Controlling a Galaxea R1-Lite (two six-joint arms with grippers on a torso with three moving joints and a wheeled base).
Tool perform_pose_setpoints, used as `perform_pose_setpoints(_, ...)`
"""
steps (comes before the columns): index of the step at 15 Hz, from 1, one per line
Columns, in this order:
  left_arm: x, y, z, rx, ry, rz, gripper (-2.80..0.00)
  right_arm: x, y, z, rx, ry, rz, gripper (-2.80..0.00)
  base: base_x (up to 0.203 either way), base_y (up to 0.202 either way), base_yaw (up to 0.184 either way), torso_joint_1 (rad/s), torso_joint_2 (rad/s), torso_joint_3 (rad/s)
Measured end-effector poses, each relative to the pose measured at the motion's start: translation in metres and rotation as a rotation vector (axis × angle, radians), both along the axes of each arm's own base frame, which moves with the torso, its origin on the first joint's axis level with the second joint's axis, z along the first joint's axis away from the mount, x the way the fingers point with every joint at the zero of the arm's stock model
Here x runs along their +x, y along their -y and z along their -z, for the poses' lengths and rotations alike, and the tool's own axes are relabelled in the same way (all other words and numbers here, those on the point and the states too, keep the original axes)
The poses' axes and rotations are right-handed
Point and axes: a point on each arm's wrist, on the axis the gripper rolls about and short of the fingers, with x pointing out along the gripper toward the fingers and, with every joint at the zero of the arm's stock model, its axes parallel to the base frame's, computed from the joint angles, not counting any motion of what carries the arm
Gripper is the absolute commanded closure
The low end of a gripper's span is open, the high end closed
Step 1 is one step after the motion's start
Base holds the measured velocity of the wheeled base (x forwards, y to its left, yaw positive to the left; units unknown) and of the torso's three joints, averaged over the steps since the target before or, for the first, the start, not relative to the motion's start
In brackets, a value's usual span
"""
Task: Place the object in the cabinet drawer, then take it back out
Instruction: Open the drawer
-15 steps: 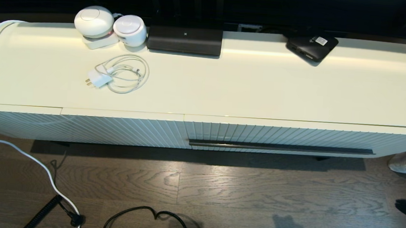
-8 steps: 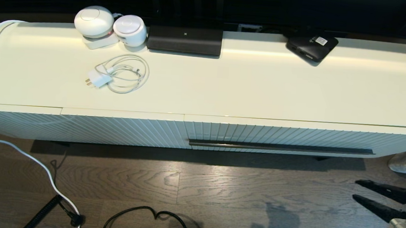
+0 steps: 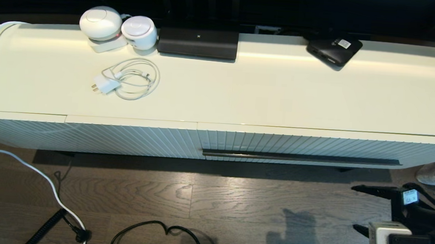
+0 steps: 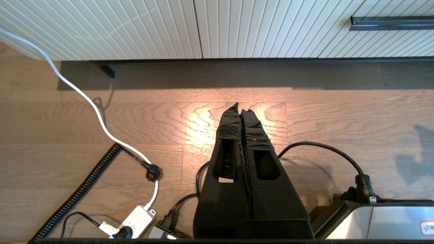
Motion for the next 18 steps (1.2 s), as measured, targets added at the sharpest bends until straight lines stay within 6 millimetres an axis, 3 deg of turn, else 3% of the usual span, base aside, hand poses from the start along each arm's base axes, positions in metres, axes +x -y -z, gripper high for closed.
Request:
perform_pose_setpoints(6,0.0,0.0,0.0,0.0,0.0,-0.001,0.0,0.039,-0.007,0.019,-0.005,-0.017,0.01,-2.8,0.0,0.0,0.0,0.0,0.0,0.0)
perform_pose_setpoints(11,0.0,0.0,0.0,0.0,0.0,0.0,0.0,0.062,-0.009,0.031,0.003,0.018,0.016,-2.8,0.0,0.0,0.0,0.0,0.0,0.0)
perform_pose_setpoints(18,0.0,0.0,0.0,0.0,0.0,-0.001,0.0,0.084,0.002,0.046,-0.004,-0.004,0.074,-2.8,0.0,0.0,0.0,0.0,0.0,0.0)
